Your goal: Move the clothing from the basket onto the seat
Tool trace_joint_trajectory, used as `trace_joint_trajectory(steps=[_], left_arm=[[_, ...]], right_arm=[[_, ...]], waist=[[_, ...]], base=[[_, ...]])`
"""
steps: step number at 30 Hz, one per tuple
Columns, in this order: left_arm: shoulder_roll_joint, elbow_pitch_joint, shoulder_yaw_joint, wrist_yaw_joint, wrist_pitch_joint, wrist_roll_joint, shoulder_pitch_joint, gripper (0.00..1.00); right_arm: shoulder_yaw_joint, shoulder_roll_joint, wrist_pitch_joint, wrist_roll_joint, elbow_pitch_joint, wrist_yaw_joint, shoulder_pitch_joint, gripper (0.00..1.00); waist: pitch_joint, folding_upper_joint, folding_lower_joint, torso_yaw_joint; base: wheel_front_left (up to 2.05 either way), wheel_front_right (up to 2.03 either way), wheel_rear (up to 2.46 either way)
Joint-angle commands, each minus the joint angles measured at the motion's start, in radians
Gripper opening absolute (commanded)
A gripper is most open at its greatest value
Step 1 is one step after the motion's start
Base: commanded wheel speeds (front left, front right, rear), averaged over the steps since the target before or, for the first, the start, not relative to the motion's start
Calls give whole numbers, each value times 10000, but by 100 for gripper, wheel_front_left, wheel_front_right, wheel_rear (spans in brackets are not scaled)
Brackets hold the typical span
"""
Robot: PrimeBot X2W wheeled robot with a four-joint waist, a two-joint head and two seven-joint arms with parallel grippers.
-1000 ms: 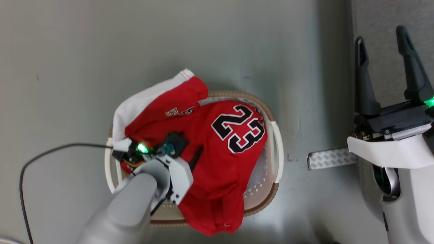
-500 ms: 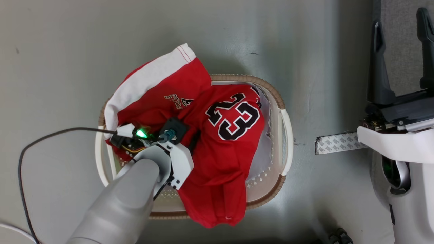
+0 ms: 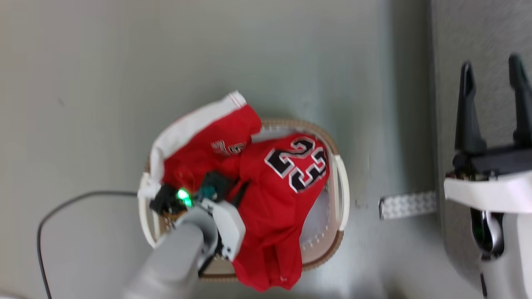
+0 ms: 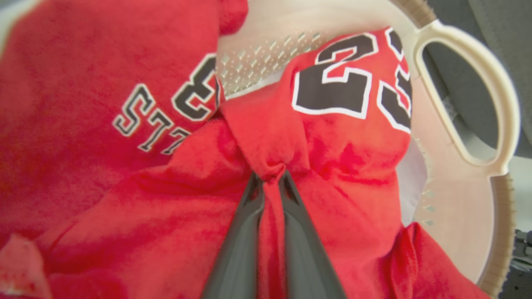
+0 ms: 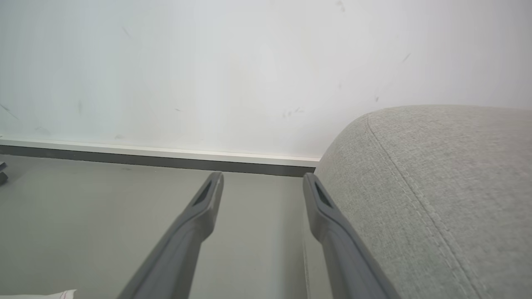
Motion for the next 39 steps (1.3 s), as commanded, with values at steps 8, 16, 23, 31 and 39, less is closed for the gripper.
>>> trace_joint_trajectory(steps=[8,16,23,31,39], left_arm=[[-103,-1713,-233,-79,-145,-1507,2054,0],[-9,-3296,-79,64,16,-2229,3194,0],[353,-5202,109,689,618,-2654,4292,0],[833,-7656,383,1506,1482,-2956,5308,0],[1389,-9536,801,2142,2124,-3032,5482,0]], right_arm=[[-401,-14,-28,-19,680,-23,1792,100],[-455,-17,-28,-99,1049,-23,2965,100],[-560,-15,-28,-152,1387,-23,4044,100],[-480,-16,-29,-59,1592,-23,5019,100],[-276,-17,-28,11,1641,-23,5344,100]], waist=[[-3755,0,0,719],[-5672,0,0,1145],[-7275,0,0,1428],[-8506,0,0,1369],[-8978,0,0,1135]], base=[[0,0,0],[0,0,0],[0,0,0],[0,0,0],[0,0,0]])
